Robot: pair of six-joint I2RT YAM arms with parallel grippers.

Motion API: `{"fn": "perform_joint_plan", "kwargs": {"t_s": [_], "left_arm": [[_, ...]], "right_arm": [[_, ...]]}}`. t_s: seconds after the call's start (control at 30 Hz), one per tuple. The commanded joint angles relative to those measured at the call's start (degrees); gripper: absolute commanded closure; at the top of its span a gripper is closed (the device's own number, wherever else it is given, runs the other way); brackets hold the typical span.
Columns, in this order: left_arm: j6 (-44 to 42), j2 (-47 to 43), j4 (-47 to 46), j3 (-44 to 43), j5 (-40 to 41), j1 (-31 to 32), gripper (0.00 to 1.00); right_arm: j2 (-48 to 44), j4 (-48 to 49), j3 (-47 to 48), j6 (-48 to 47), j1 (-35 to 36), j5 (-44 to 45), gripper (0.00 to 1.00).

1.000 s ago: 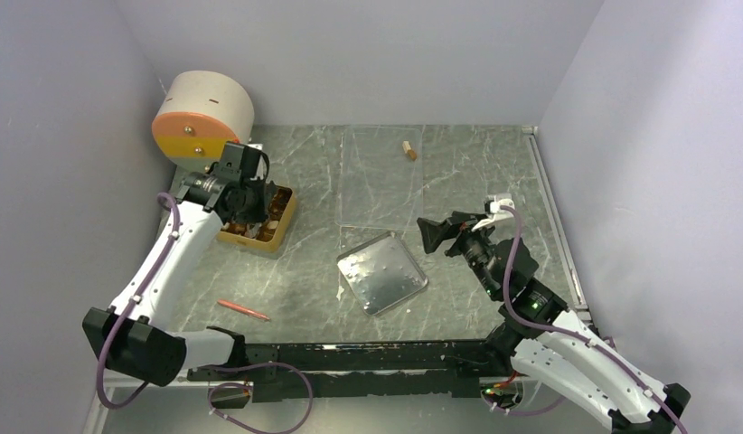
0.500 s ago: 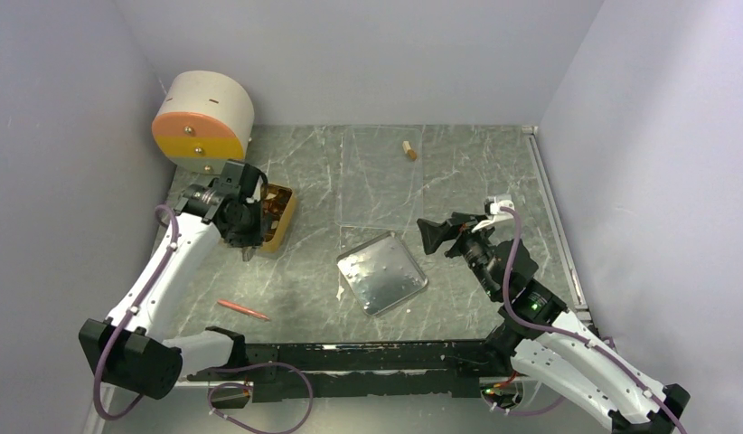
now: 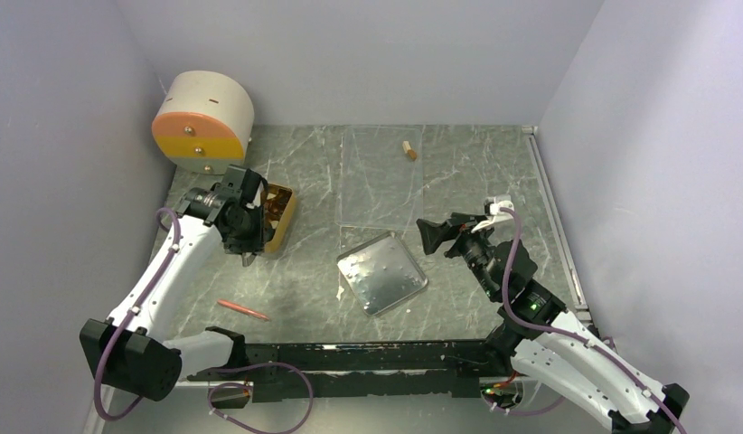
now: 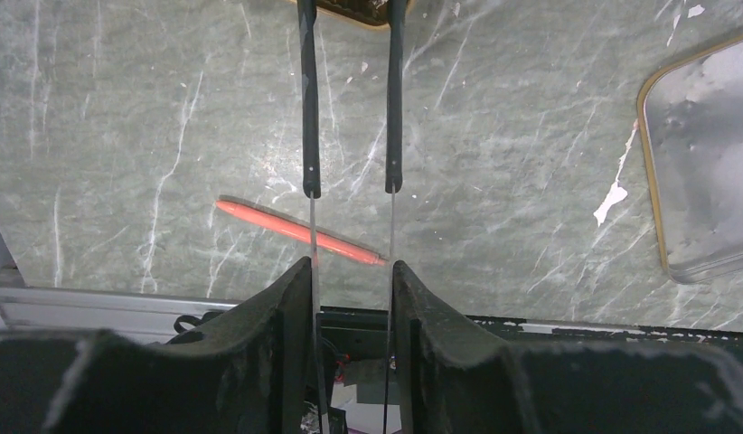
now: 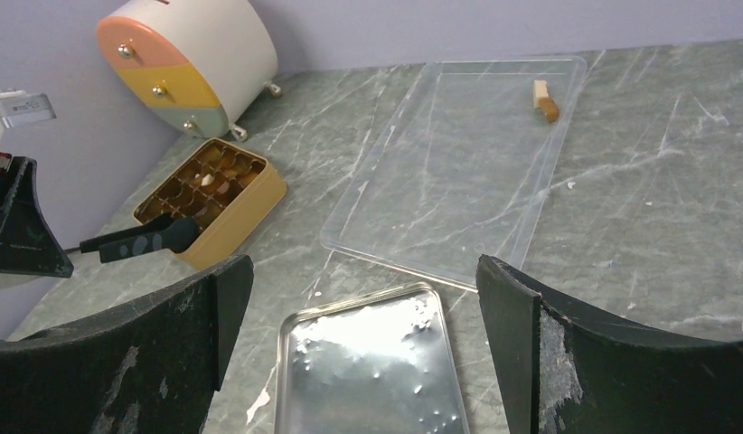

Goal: Pack the chocolate
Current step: Place the fake chocolate in the packing box.

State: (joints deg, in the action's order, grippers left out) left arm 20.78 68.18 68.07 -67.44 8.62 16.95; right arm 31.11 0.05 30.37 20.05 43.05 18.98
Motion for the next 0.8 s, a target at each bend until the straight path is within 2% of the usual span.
{"fn": "perform_joint_plan", "kwargs": {"t_s": [0.0, 0.5, 0.77], "left_arm": [[0.8, -0.6, -0.3, -1.2, -0.1, -0.2, 0.61], [0.2, -1.5, -2.7, -7.5, 0.4, -0.2, 0.64], [-0.3, 0.8, -16.5, -7.8, -5.0, -0.2, 0.65]], "right_arm": [[-0.2, 2.9, 0.0, 0.6, 0.0, -0.4, 0.00], [0.0, 3.5, -0.2, 0.7, -0.1, -0.4, 0.00], [0.5, 4.0, 0.0, 0.9, -0.1, -0.9, 0.00]]}}
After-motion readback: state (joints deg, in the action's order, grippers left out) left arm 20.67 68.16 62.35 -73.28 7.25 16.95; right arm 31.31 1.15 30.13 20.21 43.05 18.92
